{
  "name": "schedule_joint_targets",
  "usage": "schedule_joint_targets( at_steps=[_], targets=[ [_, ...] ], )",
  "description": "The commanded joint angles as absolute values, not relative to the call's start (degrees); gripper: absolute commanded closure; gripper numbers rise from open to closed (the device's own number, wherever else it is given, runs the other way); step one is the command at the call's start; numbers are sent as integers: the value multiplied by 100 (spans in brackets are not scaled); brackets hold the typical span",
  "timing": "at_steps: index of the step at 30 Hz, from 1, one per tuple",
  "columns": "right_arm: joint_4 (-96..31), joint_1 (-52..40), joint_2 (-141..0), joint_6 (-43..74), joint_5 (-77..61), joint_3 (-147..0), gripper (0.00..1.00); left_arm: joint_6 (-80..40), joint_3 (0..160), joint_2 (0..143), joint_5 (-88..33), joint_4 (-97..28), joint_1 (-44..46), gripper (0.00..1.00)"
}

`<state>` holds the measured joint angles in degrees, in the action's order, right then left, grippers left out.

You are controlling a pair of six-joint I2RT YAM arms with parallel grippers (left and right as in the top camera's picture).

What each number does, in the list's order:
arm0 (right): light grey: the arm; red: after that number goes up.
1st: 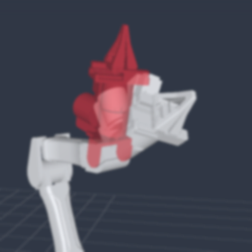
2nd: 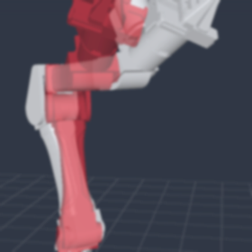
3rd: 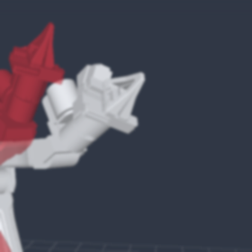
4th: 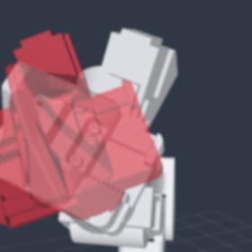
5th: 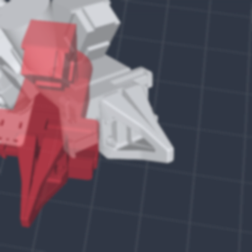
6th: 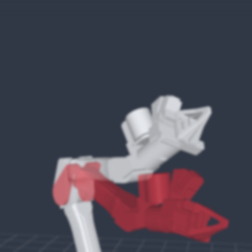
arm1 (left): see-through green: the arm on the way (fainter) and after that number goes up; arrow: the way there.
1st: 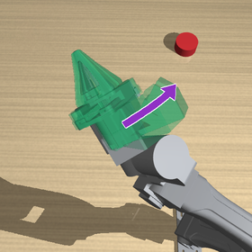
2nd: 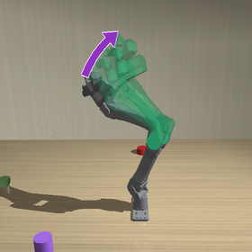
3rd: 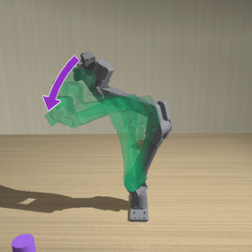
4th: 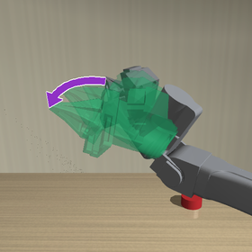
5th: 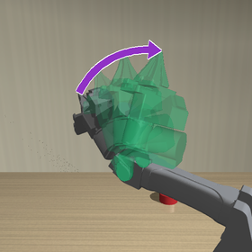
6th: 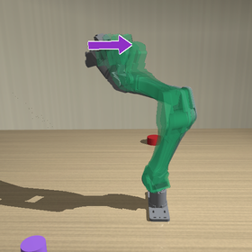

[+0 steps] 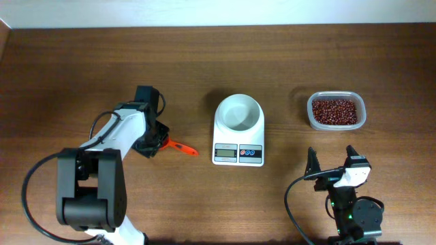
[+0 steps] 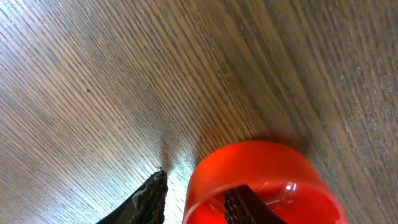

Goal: Scoop and weigh 50g on scale
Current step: 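Move left gripper down onto the orange scoop and grasp its cup, then lift the orange scoop with left gripper toward the scale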

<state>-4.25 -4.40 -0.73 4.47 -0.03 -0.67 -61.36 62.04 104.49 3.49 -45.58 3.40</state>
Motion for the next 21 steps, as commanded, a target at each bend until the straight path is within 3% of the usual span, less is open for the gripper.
schedule_joint_targets(
  at_steps=[1,5,10,17,21],
  targets=[
    [-451,-486,-43,447,-36,-32,1,-6233,6093,10501,434,-4488,320,66],
    [-454,-486,-43,447,-36,-32,1,-6233,6088,10501,432,-4475,320,70],
    [-451,-486,-40,447,-36,-32,1,-6230,6088,10501,434,-4477,320,100],
    [-451,-486,-43,447,-36,-32,1,-6040,6090,10499,429,-4464,320,100],
    [-454,-486,-43,447,-36,-32,1,-6589,6090,10009,-36,-4624,320,100]
  ],
)
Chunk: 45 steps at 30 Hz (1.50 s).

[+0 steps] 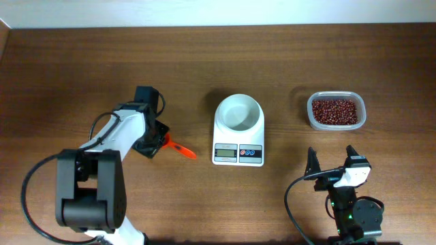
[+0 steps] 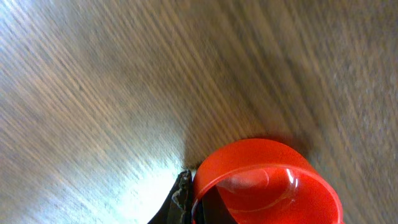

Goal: Scoop and weigh 50g on scale
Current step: 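Lift the orange scoop with left gripper toward the scale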

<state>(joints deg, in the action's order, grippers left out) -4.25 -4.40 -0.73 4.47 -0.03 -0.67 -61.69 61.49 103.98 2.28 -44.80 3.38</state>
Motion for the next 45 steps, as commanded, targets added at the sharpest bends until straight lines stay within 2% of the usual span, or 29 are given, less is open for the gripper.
schedule_joint_targets(
  at_steps=[1,4,8,12,23,28,31,32,33,34,37,38,40,41,43,45],
  targets=[
    [-451,-486,-40,447,-36,-32,1,-7024,6090,9725,-163,-4818,320,100],
    [-451,-486,-43,447,-36,-32,1,-7738,6090,8711,-462,-5256,517,100],
    [-454,-486,-40,447,-36,-32,1,-8016,6090,8125,-456,-5332,873,100],
    [-454,-486,-43,447,-36,-32,1,-8016,6090,8101,-676,-5771,1114,100],
    [-451,-486,-40,447,-36,-32,1,-8180,6090,8101,-989,-5627,1109,100],
    [-451,-486,-43,443,-30,-32,1,-8176,6090,8101,-482,-6143,1109,100],
    [-414,-486,-43,340,539,-32,1,-8062,6090,8101,-357,-6165,1109,100],
    [-403,-486,-47,342,438,-32,1,-7935,6090,8101,-349,-6160,1109,100],
    [-405,-486,-45,344,-224,-32,1,-7830,6090,8101,-248,-6163,1109,100],
    [-338,-486,-47,746,-1157,-32,1,-7791,6090,8101,-165,-6163,1109,100],
    [-272,-486,-47,5118,-3538,-32,1,-7795,6090,8101,-167,-6158,1109,100],
    [-274,-486,-47,5601,-3793,-32,1,-7793,6090,8101,-167,-6160,1109,100],
    [-248,-486,-47,5596,-3573,-32,1,-7795,6090,8101,-169,-6158,1109,100],
    [-263,-486,-47,5013,-3380,-47,3,-7795,6090,8101,-167,-6160,1109,100],
    [-735,-486,-233,4803,-3402,-384,4,-7795,6090,8101,-167,-6158,1109,100],
    [-1533,-486,-1127,4425,-3468,-1267,4,-7795,6090,8101,-167,-6152,1109,100]
  ],
)
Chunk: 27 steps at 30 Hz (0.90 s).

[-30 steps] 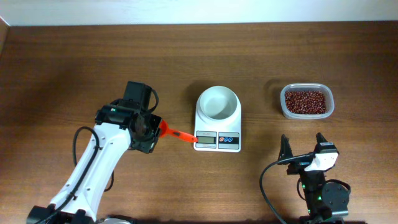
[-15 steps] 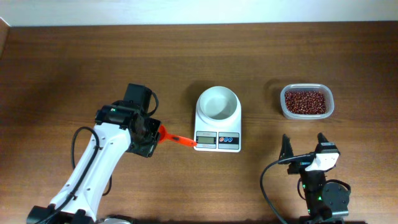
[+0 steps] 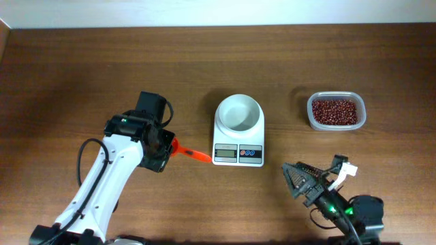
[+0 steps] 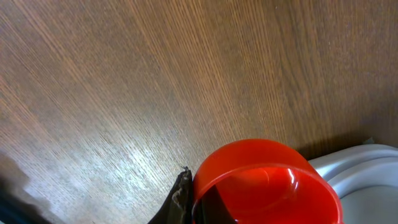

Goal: Scoop and weigh 50g on scale
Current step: 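Lift the orange scoop with left gripper toward the scale, then reach right gripper to the scoop handle and grasp it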

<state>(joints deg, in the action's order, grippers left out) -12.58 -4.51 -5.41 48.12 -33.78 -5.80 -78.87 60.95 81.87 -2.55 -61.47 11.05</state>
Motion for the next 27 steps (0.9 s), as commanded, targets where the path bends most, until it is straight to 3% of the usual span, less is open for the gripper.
schedule_joint_targets(
  at_steps=[1,3,7,10,14,17,27],
  targets=[
    [-1553,-486,-1741,4322,-3804,-1608,4,-7793,6090,8101,-167,-6154,1111,100],
    [-1417,-489,-2904,4322,-4427,-2036,4,-7793,6090,8101,-176,-6160,1111,100],
    [292,-952,-5133,4633,-5356,-2086,10,-7793,6090,8101,-471,-6152,1365,100],
    [2405,-2298,-6702,5631,-4960,-2086,14,-7800,6090,8101,-517,-6090,1774,100],
    [3760,-3457,-7520,6418,-3760,-2086,20,-8036,6088,8101,-740,-6025,1962,100],
    [3846,-4062,-7570,6967,-2733,-2086,28,-8390,6090,8101,-978,-6023,1962,100],
    [4097,-4248,-7570,6967,-1992,-2086,55,-8427,6090,8101,-1269,-6027,2327,100]
  ],
)
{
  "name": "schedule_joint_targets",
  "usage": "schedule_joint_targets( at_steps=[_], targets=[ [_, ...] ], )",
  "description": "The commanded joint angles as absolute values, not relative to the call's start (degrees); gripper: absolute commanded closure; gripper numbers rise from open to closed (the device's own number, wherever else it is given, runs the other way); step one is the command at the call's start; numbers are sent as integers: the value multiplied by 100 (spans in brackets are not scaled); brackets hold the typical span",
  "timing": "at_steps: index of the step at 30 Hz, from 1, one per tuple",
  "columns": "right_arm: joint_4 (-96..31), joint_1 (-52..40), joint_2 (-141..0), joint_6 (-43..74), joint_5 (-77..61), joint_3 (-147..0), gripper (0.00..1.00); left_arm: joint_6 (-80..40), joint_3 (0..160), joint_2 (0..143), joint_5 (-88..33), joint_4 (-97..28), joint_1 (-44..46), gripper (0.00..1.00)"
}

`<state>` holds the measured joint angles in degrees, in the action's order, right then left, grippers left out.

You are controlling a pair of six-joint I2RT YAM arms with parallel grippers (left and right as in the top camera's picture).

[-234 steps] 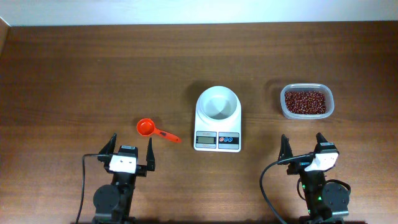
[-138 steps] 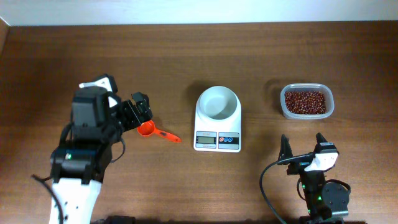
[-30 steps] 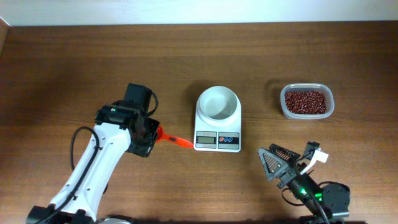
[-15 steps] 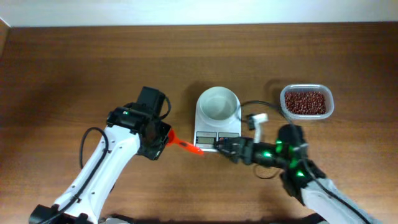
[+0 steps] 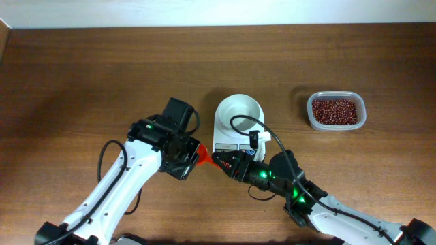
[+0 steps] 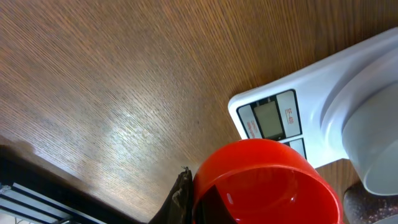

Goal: Scoop and weigh 50g on scale
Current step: 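Reach right gripper to the scoop handle and grasp it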

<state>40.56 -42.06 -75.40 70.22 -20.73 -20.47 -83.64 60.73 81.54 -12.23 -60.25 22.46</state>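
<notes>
My left gripper (image 5: 191, 156) is shut on the red scoop (image 5: 203, 157), pinching its cup wall; in the left wrist view one finger (image 6: 179, 200) presses the outside of the scoop (image 6: 267, 177). The scoop's handle points right, at the scale's front-left corner. My right gripper (image 5: 225, 163) has reached across, its tips right at the handle's end; the overhead view does not show whether they are closed on it. The white scale (image 5: 238, 151) carries a white bowl (image 5: 238, 112), which has nothing in it. The scale's display (image 6: 270, 119) is visible.
A clear tub of red beans (image 5: 335, 111) sits at the right, behind the right arm's reach line. The right arm (image 5: 320, 204) lies diagonally across the front of the table, its cable (image 5: 252, 129) arching over the scale.
My left gripper has carried the scoop right, from left of the scale to its front-left corner. The right arm has swung from the front right across to the scoop handle.
The scoop lay on the table left of the scale with my left gripper's fingers either side of its cup wall. Then the fingers were shut on the wall. Later the scoop was held nearer the scale, and the right arm had started turning. Now both grippers meet at the scoop.
</notes>
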Motion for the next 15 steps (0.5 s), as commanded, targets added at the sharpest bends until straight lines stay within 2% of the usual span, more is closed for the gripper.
schedule_joint_targets(
  at_steps=[1,15],
  targets=[
    [4097,-4248,-7570,6969,-1994,-2086,57,-8468,6090,8101,-1269,-6023,2327,100],
    [4097,-4466,-7570,6969,-2069,-2086,73,-8908,6088,8101,-1269,-6060,2327,100]
  ],
)
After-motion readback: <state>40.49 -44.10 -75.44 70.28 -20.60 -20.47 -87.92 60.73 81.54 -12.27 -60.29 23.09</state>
